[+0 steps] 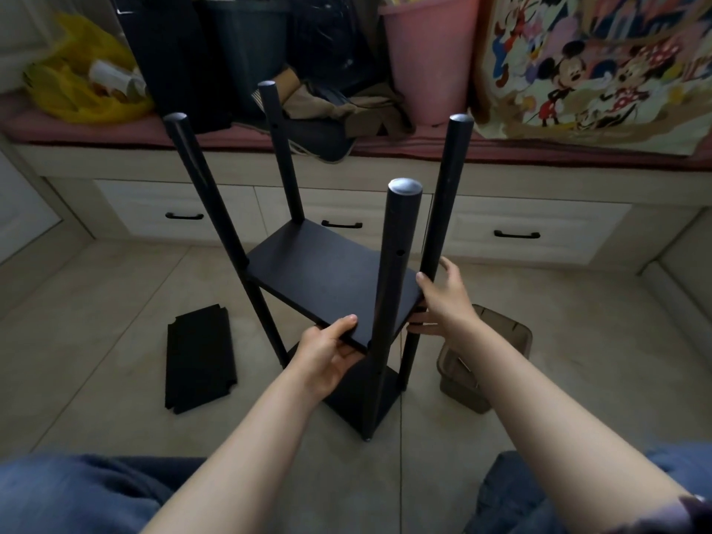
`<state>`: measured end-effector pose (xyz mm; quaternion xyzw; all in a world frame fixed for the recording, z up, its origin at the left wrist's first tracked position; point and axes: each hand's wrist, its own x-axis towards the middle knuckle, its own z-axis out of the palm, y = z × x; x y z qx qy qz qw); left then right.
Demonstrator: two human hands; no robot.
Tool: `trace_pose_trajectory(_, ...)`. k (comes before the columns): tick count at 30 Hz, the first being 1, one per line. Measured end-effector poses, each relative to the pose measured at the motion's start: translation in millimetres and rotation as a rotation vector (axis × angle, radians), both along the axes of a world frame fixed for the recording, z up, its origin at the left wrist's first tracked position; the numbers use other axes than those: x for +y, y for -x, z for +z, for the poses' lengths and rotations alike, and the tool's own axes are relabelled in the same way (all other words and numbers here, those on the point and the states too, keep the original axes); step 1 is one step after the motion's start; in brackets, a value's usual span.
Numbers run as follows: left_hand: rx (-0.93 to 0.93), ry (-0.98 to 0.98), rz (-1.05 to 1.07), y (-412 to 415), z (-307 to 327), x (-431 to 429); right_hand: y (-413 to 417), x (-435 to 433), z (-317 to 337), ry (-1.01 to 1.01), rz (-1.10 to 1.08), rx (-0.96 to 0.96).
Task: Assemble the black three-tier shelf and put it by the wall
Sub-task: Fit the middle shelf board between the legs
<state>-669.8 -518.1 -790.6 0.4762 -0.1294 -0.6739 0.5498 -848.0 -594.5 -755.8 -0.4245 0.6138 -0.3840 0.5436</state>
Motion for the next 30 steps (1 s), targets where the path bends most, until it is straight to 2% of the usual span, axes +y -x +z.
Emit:
trace_pose_trajectory(5,-0.045,-0.066,0.045,0,-1,-4,3,-3,-8,-0.043,0.088,-0.013)
trace_pose_trajectory(10,-0.085,-0.069,0.240,-11,3,-17,5,-10,-9,-0.085,0.089,-0.039)
trace_pose_trajectory(17,-0.195,-0.080,0.254,-13,-1,-25,1,-11,-13,-0.066,0.084,0.015)
trace_pose_trajectory(30,-0.236,-0.105,0.251,-14,-8,-20,0,-6,-17,-0.122,0.094,0.017)
